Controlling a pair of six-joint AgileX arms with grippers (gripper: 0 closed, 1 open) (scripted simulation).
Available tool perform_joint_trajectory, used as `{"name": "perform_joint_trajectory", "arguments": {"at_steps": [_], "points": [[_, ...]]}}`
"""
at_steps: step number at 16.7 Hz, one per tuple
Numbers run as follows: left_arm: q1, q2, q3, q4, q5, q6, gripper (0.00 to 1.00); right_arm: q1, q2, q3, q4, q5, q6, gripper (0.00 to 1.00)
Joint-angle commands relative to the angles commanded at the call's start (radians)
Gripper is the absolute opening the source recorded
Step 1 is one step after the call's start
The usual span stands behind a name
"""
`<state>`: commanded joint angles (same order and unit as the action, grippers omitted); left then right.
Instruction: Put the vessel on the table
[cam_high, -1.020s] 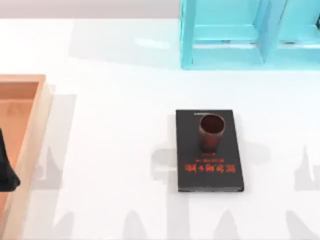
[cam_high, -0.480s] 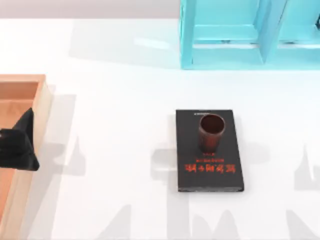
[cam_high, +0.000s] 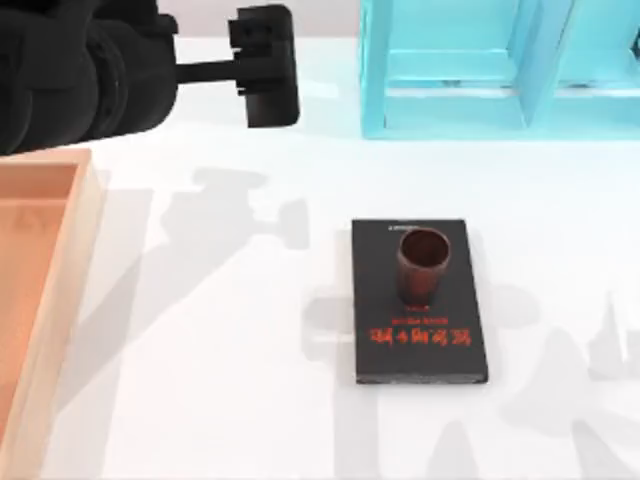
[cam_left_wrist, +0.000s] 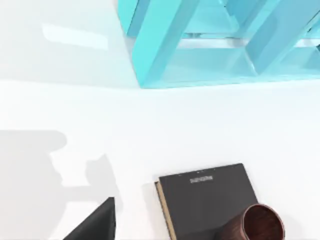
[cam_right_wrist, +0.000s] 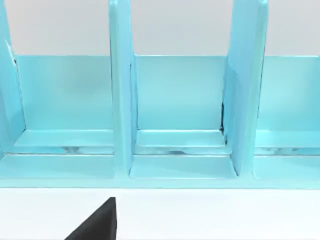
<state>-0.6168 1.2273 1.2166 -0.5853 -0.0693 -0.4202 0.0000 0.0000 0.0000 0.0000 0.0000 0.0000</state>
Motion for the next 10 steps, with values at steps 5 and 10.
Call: {"name": "perform_joint_trajectory", "arguments": {"at_steps": [5, 10], "points": [[-0.188, 0.482, 0.543, -0.275, -0.051, -0.190, 1.00, 0.000, 0.000, 0.000, 0.000, 0.000, 0.000, 1.00], [-0.302, 0.833, 0.914, -0.560, -0.108, -0.352, 1.00, 0.000, 0.000, 0.000, 0.000, 0.000, 0.000, 1.00]]}}
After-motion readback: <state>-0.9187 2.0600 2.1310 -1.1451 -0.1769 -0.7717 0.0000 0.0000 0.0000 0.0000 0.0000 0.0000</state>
